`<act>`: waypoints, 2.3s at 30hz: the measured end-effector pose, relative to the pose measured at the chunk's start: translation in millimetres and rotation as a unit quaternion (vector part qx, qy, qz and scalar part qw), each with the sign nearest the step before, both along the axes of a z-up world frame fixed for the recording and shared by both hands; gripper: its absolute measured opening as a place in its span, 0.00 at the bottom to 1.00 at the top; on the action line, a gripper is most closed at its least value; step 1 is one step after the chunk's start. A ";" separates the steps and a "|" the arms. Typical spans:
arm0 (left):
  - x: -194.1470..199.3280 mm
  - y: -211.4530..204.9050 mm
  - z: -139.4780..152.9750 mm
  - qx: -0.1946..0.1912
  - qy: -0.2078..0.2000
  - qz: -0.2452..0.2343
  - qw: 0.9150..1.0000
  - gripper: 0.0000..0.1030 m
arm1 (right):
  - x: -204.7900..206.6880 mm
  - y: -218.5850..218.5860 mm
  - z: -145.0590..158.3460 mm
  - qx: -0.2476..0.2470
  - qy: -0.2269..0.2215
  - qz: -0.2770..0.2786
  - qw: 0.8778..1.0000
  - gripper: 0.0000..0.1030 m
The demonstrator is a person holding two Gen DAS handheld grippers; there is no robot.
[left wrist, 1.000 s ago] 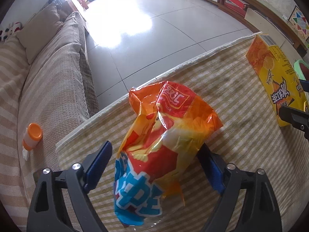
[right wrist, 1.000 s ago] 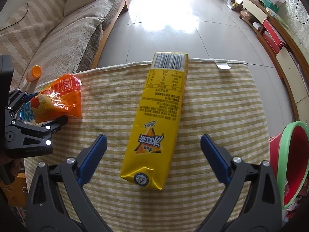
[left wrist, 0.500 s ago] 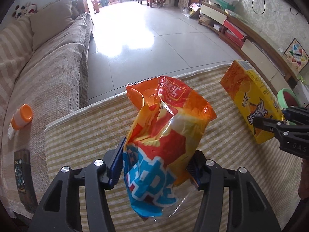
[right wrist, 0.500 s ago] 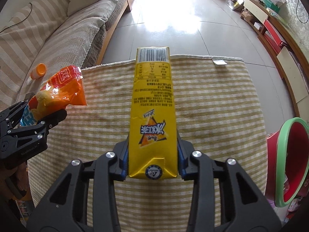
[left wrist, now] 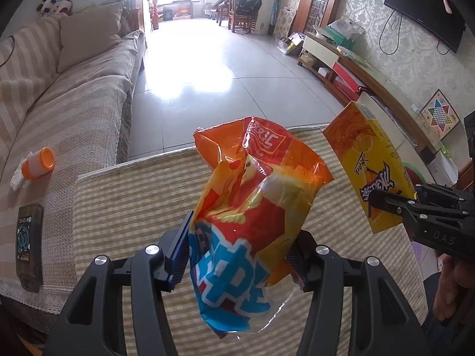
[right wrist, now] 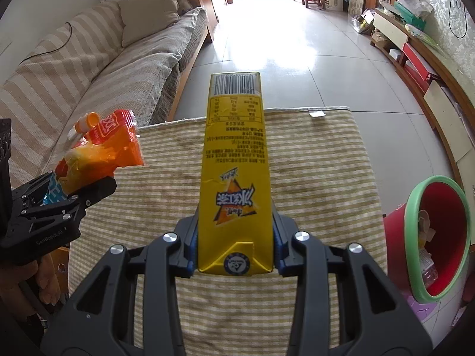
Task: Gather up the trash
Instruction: 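Carry the yellow box and orange bag over the red bin and release both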
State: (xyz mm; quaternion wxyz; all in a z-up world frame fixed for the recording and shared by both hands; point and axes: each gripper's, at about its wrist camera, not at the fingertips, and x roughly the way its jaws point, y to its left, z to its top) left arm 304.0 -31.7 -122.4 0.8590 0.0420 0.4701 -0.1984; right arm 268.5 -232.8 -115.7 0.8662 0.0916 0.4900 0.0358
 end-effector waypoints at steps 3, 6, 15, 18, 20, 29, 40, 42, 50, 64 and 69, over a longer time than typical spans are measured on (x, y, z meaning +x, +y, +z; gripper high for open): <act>-7.5 -12.5 14.1 -0.002 -0.006 0.001 1.000 0.51 | -12.2 -11.9 12.5 0.006 -0.012 -0.006 1.000 0.36; -19.6 -28.2 28.2 -0.011 -0.010 0.000 1.000 0.51 | -28.9 -28.5 22.6 0.006 -0.024 -0.013 1.000 0.36; -45.6 -111.1 63.2 -0.030 -0.024 -0.053 0.998 0.51 | -74.1 -114.9 38.8 0.019 -0.045 -0.073 0.996 0.36; -54.1 -146.3 71.8 -0.036 -0.027 -0.079 0.996 0.51 | -89.3 -152.6 37.8 0.022 -0.045 -0.105 0.993 0.36; -60.7 -170.3 75.0 -0.041 -0.027 -0.096 0.994 0.51 | -100.2 -177.1 36.5 0.022 -0.046 -0.125 0.991 0.36; -83.9 -273.7 66.8 -0.054 -0.006 -0.161 0.986 0.51 | -139.8 -270.8 22.8 0.021 -0.035 -0.197 0.980 0.36; -101.3 -356.3 55.3 -0.045 0.009 -0.208 0.977 0.52 | -162.6 -330.7 -10.0 0.027 -0.005 -0.228 0.973 0.36; -104.1 -364.7 53.9 -0.041 0.010 -0.212 0.976 0.52 | -162.1 -334.1 -13.5 0.026 -0.001 -0.229 0.973 0.38; -108.2 -387.0 44.0 -0.029 0.021 -0.223 0.974 0.52 | -171.8 -343.8 -9.7 0.014 -0.022 -0.241 0.970 0.75; -111.7 -422.1 27.0 -0.015 0.039 -0.236 0.971 0.55 | -194.7 -367.9 -15.0 0.008 -0.020 -0.273 0.962 0.82; -113.8 -433.3 22.7 -0.013 0.039 -0.235 0.971 0.78 | -204.4 -379.4 -16.7 0.008 -0.019 -0.286 0.958 0.85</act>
